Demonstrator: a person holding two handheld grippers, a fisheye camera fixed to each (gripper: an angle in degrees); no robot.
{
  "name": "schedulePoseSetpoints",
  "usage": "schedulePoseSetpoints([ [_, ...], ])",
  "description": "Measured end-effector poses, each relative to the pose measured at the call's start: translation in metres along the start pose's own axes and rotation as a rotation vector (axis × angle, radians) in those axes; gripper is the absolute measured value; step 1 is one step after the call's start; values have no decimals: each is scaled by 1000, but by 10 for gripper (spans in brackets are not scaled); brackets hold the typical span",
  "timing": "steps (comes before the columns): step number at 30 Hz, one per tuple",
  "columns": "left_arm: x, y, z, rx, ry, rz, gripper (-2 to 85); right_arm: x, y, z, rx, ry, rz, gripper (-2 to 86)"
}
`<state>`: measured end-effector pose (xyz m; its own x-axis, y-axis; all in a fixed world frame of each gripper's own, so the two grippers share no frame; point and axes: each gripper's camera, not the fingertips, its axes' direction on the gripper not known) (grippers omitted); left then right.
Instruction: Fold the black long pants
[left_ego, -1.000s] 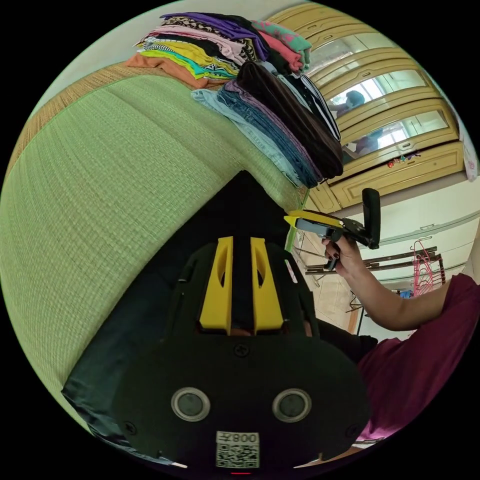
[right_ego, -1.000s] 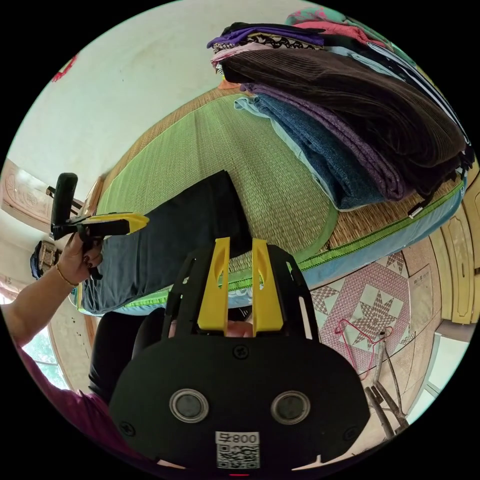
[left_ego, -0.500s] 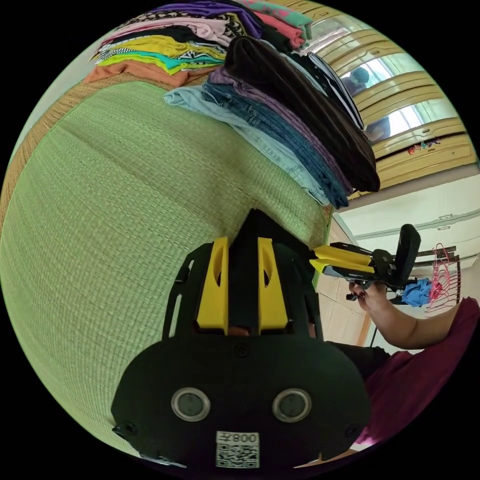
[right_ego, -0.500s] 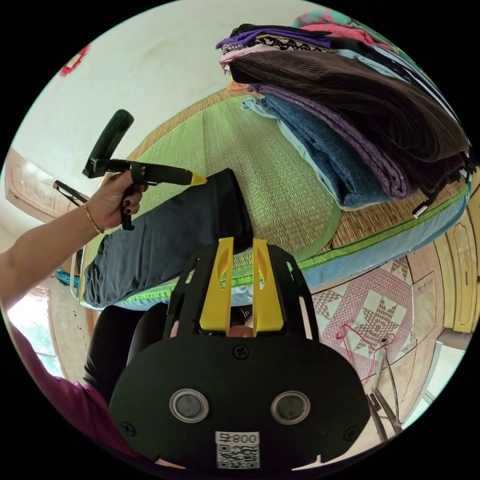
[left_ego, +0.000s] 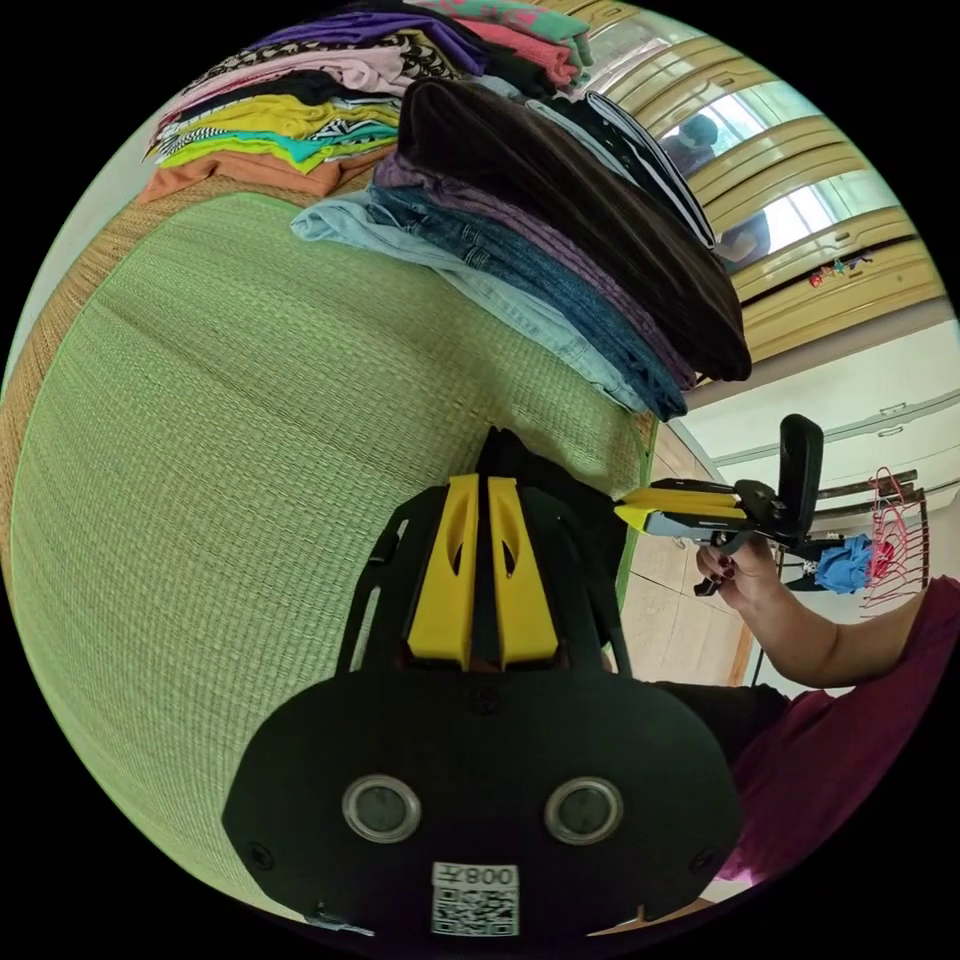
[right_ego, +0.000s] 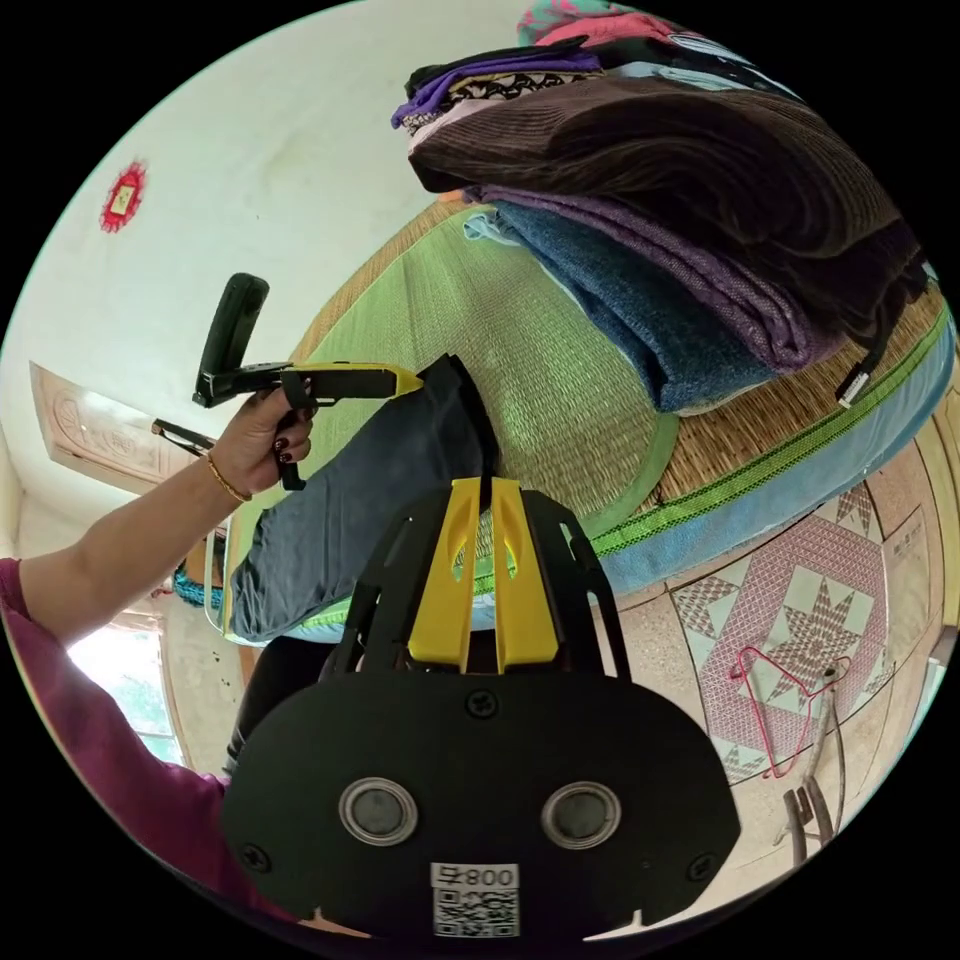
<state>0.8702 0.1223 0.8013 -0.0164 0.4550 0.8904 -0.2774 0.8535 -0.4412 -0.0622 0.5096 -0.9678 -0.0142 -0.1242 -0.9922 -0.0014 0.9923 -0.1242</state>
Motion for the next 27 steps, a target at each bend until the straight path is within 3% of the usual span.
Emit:
schedulePoseSetpoints([
  [13,-24,38,-28,66,32,14,15,-22,-10,-35,68,-93,-14,18],
  [27,-86,209,-98,284,59,18,15,-179,-36,-66,51,-301,-287,19],
])
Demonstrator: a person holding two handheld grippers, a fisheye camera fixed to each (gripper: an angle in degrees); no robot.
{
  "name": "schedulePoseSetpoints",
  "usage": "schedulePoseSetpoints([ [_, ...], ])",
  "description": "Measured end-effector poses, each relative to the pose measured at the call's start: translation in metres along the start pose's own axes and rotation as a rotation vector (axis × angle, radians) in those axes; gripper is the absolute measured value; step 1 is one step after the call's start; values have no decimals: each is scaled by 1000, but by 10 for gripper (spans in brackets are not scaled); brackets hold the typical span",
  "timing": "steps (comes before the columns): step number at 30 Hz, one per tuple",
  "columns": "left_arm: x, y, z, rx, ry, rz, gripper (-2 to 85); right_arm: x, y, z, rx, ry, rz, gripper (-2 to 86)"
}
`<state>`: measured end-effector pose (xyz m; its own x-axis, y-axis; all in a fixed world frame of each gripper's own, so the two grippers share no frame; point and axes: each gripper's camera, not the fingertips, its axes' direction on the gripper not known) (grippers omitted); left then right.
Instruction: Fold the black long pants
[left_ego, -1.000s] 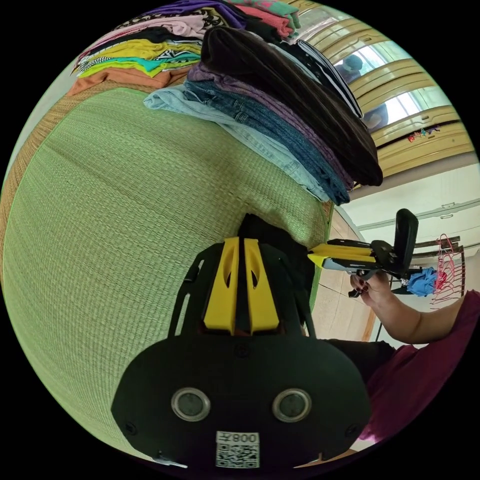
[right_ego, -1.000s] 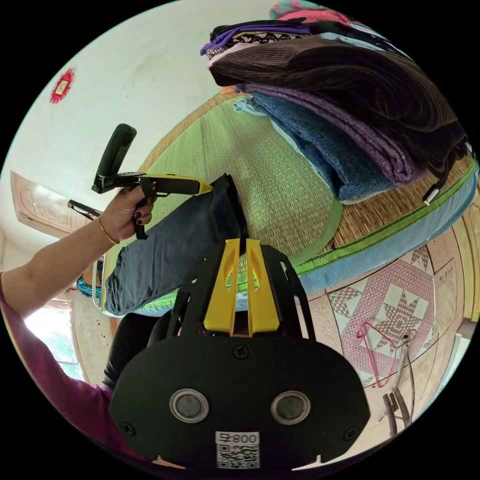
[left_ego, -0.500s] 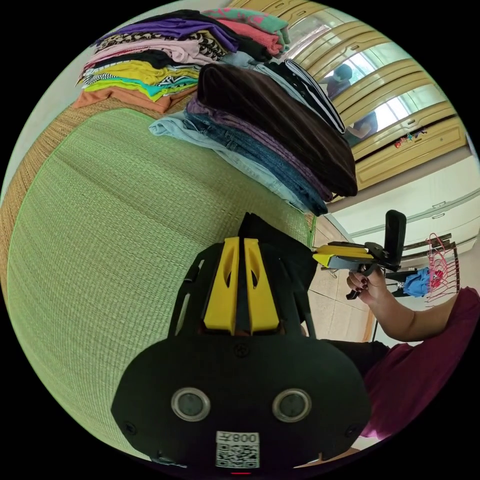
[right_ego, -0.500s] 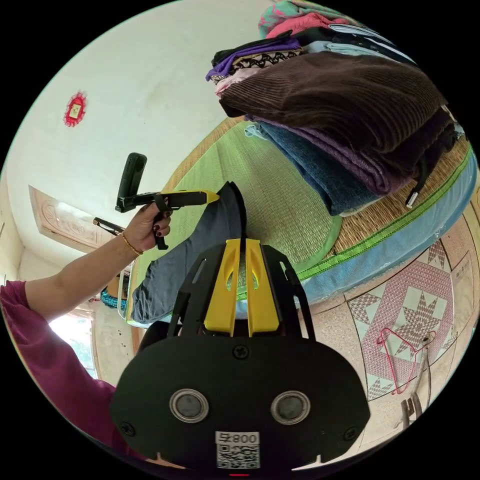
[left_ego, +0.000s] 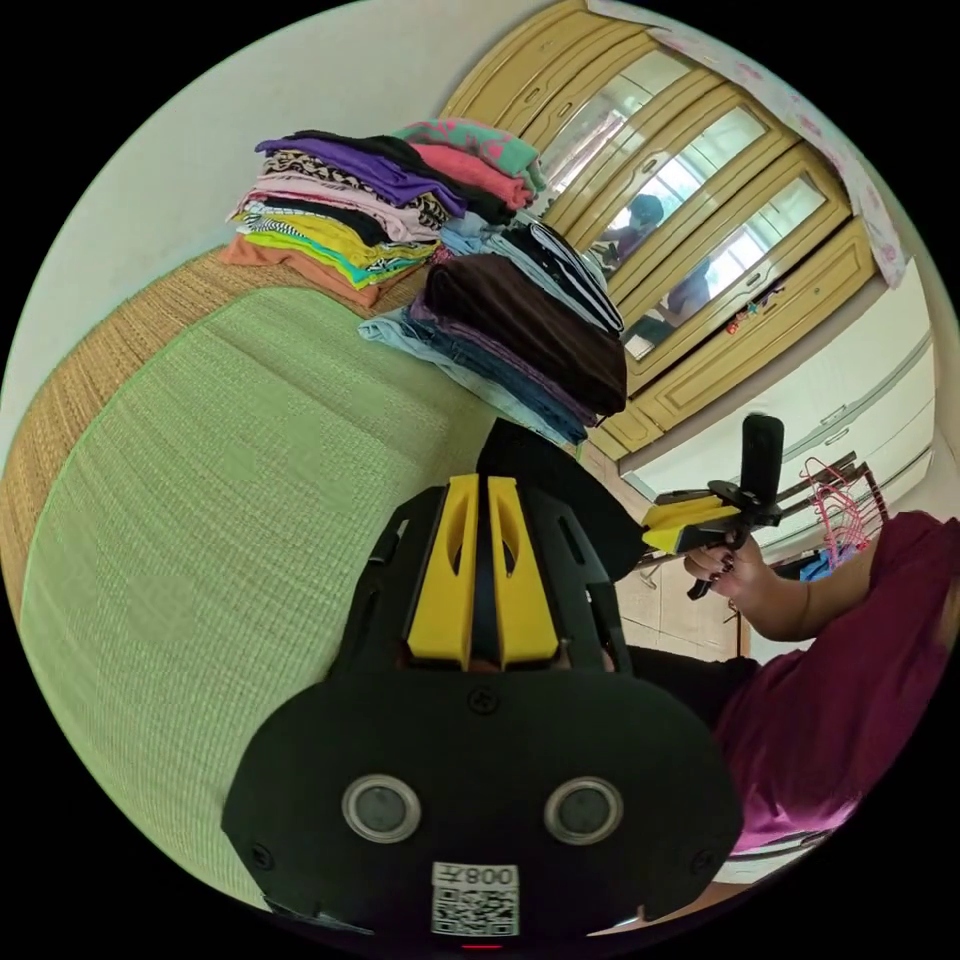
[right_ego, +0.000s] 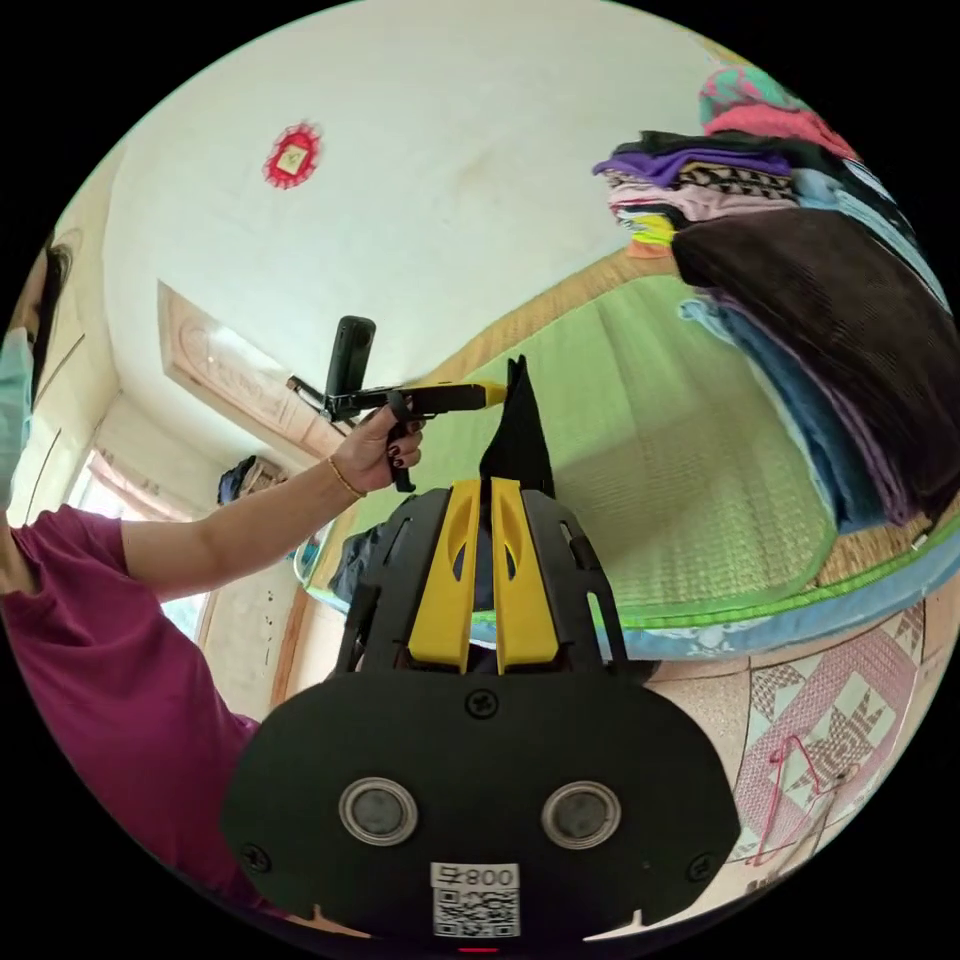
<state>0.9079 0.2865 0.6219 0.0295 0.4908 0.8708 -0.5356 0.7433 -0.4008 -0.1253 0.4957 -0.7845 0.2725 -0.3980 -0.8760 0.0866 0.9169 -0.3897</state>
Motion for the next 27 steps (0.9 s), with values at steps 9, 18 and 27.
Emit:
schedulePoseSetpoints([
  [9,-78,173,-59,79,-28,-189,9,-99,-37,94,-214,-121,-131,19],
  [18,-178,352,-52,49,-37,-568,13,-154,-56,199,-450,-105,-138,19],
  [27,-216,470,-32,120,106,-714,70,-193,-86,231,-518,-111,-104,19],
])
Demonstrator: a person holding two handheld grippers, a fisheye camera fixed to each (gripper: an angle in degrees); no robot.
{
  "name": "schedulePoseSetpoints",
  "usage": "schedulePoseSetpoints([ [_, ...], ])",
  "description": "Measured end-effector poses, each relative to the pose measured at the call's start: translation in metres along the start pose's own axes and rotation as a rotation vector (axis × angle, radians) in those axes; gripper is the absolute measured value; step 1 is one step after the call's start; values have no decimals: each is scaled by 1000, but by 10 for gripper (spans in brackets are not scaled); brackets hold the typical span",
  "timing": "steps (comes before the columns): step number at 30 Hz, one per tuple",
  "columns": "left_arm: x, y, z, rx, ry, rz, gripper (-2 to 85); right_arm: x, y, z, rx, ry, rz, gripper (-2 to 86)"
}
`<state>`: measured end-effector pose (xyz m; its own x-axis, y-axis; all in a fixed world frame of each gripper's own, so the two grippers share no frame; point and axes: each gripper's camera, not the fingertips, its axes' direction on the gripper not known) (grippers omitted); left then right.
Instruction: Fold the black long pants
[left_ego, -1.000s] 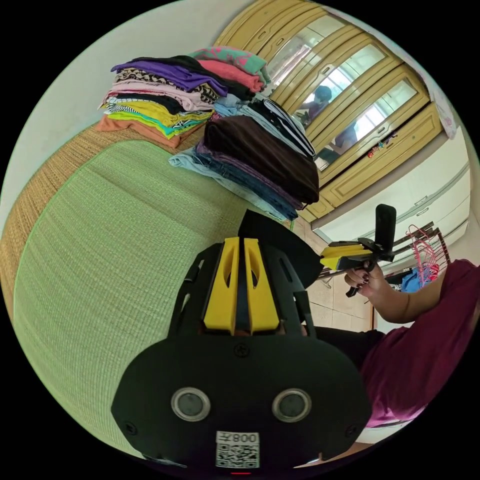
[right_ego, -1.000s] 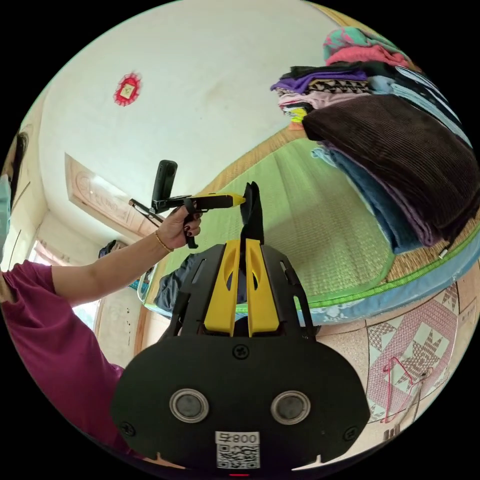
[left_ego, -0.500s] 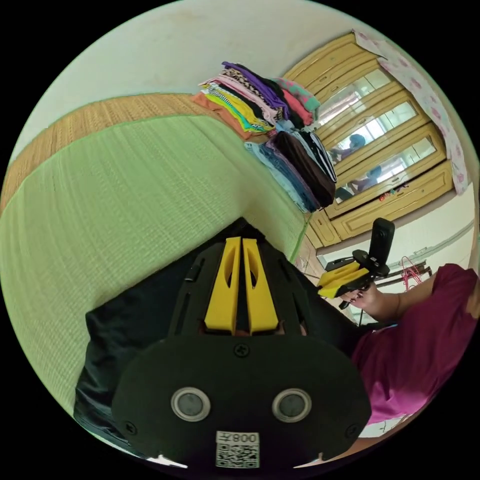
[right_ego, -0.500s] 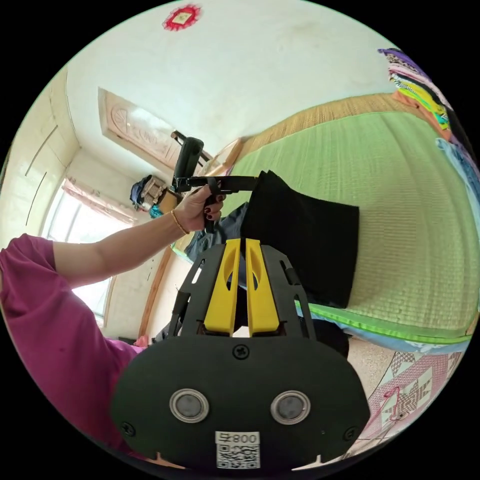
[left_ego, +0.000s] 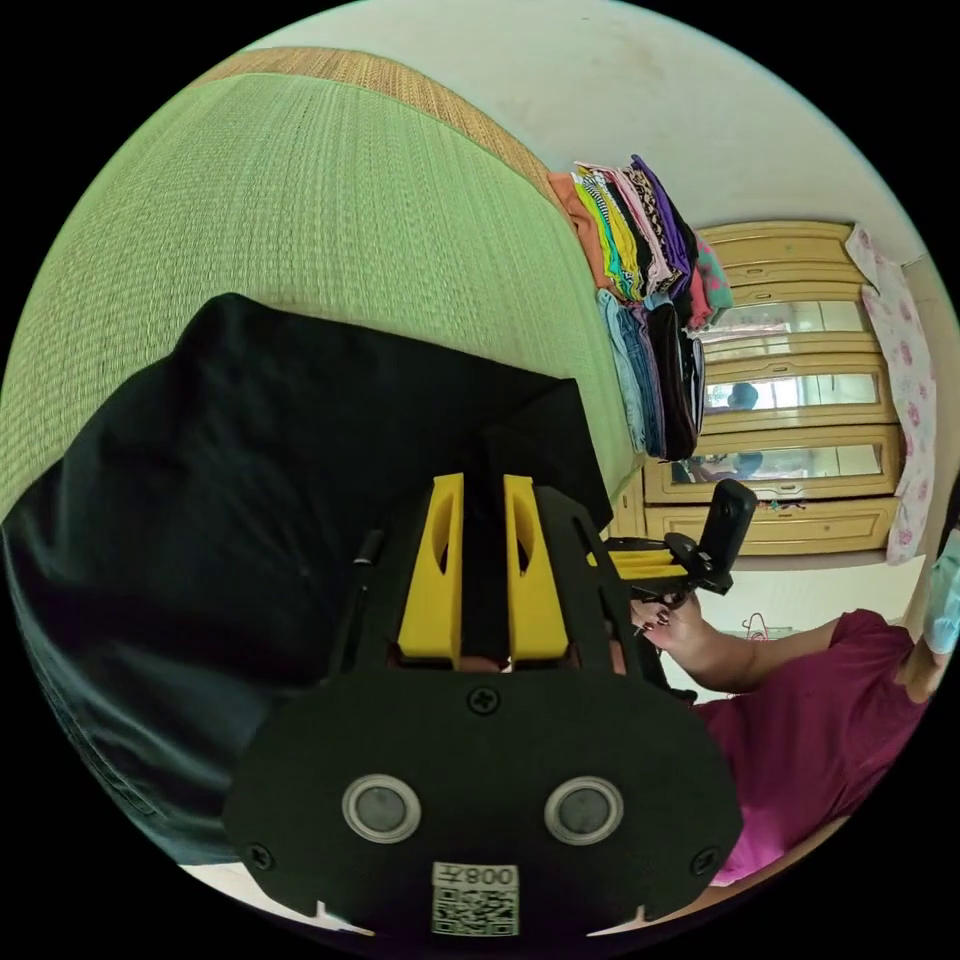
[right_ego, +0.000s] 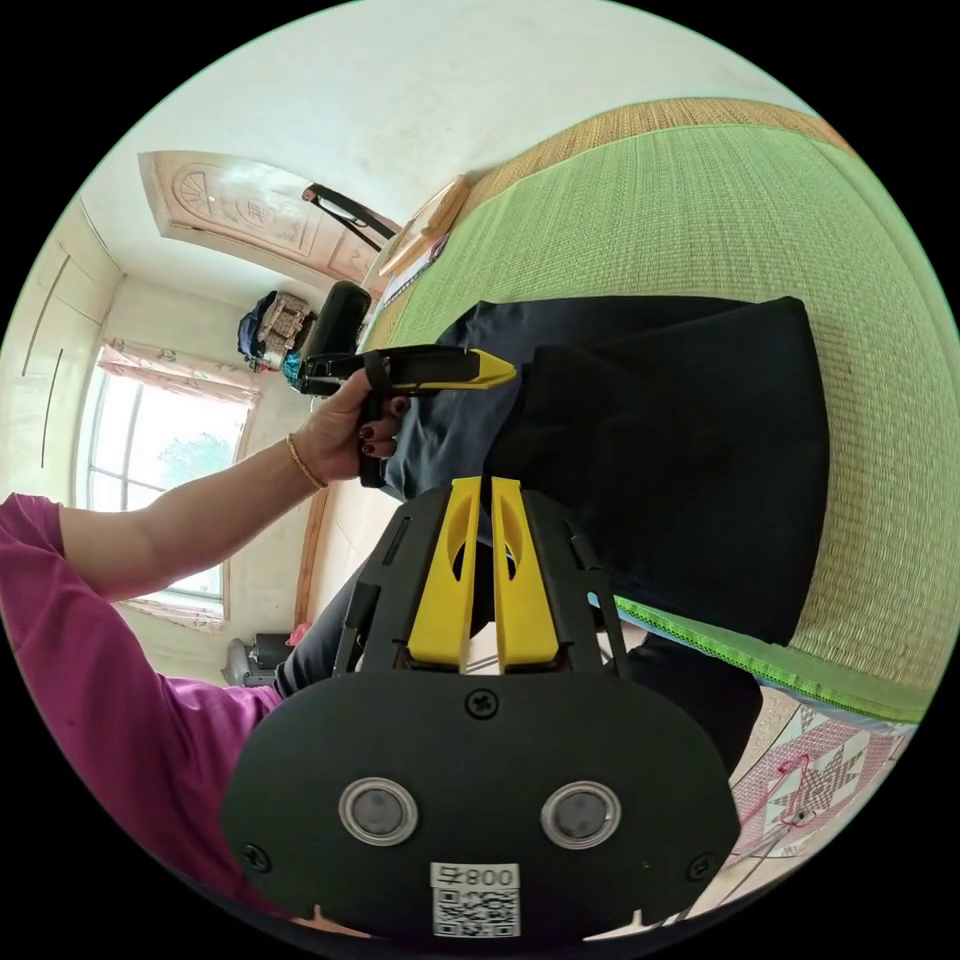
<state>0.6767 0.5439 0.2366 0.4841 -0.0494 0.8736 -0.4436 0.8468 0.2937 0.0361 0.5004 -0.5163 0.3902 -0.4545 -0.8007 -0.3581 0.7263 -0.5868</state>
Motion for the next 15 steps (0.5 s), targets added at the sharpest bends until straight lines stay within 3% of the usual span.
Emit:
schedulePoseSetpoints([
  [7,-53,19,18,-42,44,-64,39,-33,-27,-15,21,-17,0,18],
  [15,-76,27,0,36,61,27,25,-89,-59,-29,59,-24,-62,15],
])
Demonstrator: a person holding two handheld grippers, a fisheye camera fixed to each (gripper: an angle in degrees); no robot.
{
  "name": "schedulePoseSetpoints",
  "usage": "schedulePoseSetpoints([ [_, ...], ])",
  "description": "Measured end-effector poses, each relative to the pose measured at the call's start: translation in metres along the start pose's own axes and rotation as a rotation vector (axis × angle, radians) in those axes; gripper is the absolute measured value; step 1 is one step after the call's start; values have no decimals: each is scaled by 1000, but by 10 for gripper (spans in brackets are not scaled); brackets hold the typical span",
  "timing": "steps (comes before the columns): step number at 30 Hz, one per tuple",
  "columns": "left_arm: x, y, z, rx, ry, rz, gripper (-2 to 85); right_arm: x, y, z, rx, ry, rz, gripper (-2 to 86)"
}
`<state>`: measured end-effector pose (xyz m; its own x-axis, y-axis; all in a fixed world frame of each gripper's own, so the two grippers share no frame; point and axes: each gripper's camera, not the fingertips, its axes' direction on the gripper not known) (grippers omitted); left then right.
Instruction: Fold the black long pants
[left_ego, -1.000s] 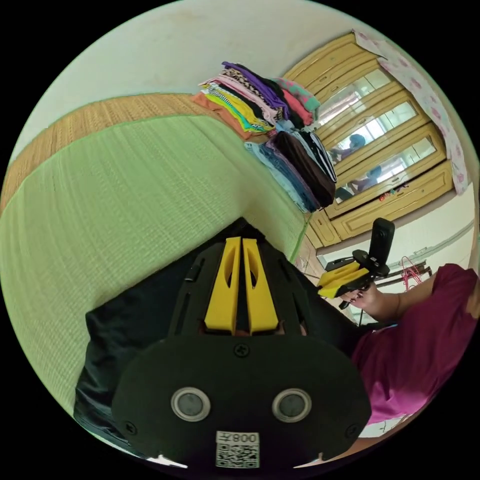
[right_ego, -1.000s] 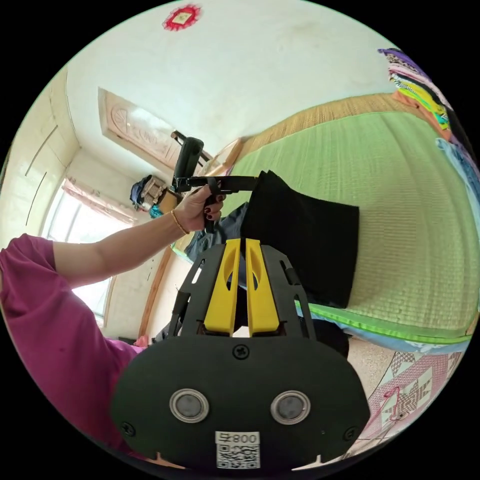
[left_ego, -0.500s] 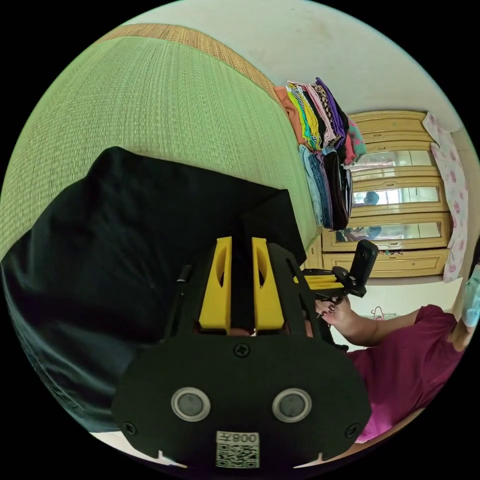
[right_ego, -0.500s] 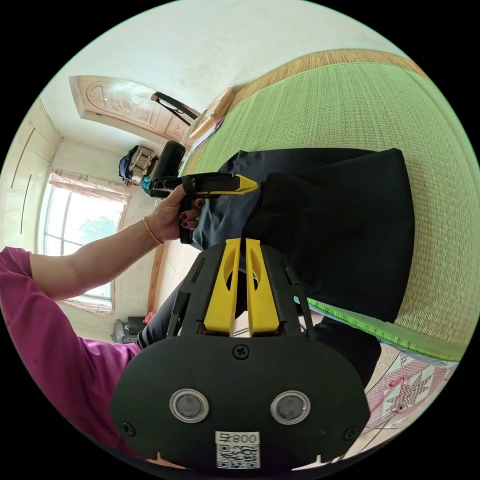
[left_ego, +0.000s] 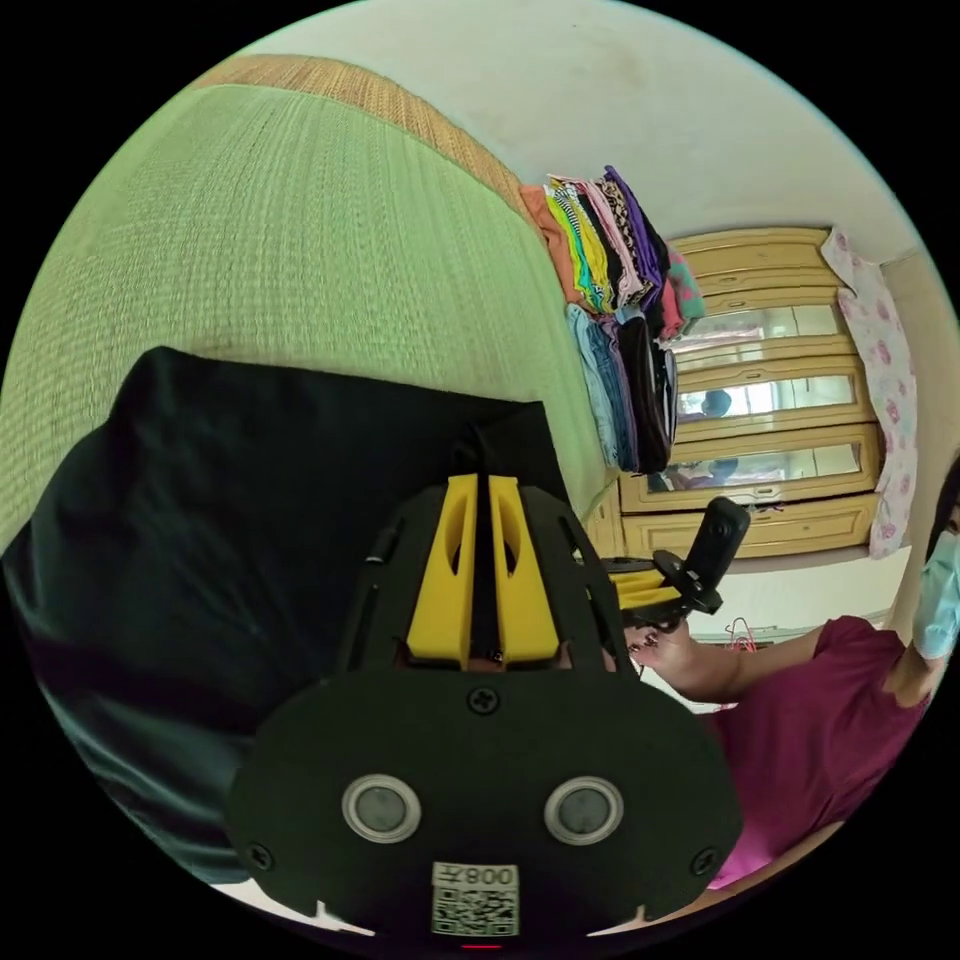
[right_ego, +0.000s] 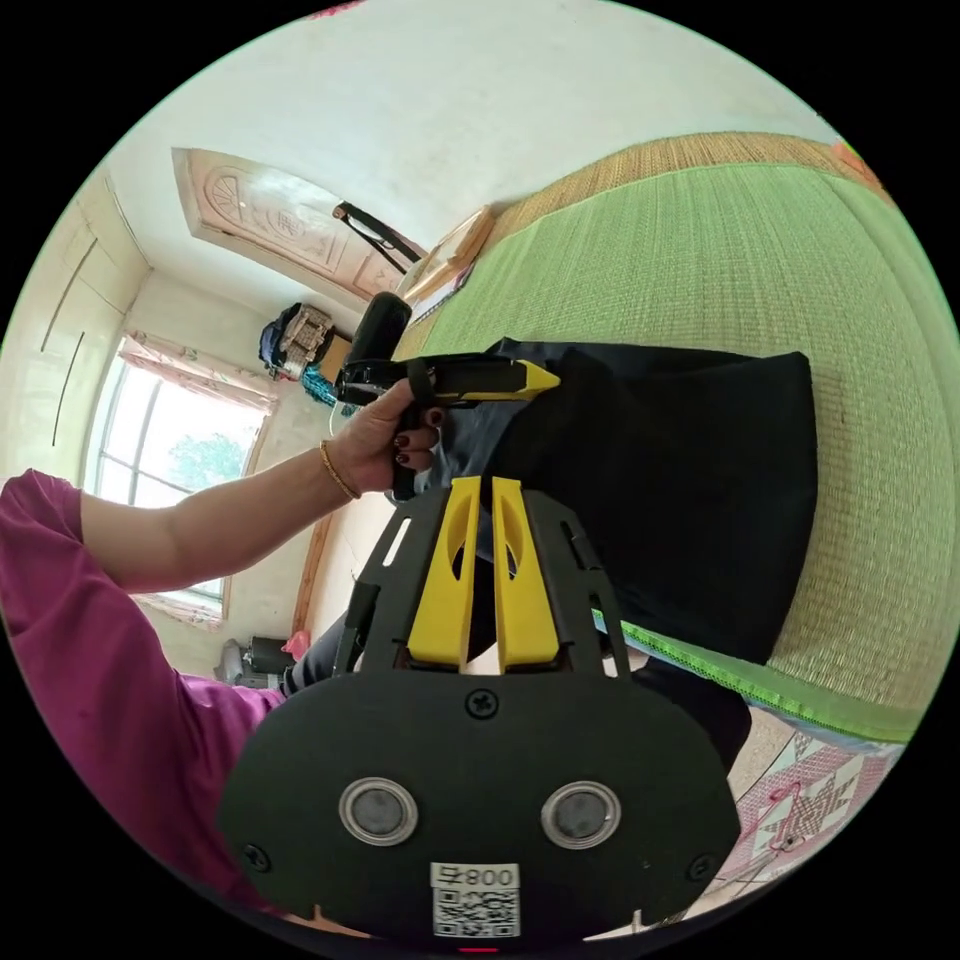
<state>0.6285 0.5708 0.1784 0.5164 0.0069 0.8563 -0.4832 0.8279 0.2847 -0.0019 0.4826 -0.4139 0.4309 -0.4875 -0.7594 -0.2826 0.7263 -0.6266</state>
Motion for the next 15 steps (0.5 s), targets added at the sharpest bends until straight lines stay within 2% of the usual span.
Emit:
schedulePoseSetpoints([
  [2,-17,8,-3,-21,-95,-38,25,-8,-6,15,-61,-21,-19,13],
  [5,-37,24,-9,-8,-84,-88,31,-23,-10,32,-134,-10,1,13],
  [11,-32,42,-14,-5,-141,-3,47,-65,-20,17,-76,166,-55,41],
  [15,-30,38,-4,-26,-167,19,51,-95,-39,28,-113,269,-143,58],
])
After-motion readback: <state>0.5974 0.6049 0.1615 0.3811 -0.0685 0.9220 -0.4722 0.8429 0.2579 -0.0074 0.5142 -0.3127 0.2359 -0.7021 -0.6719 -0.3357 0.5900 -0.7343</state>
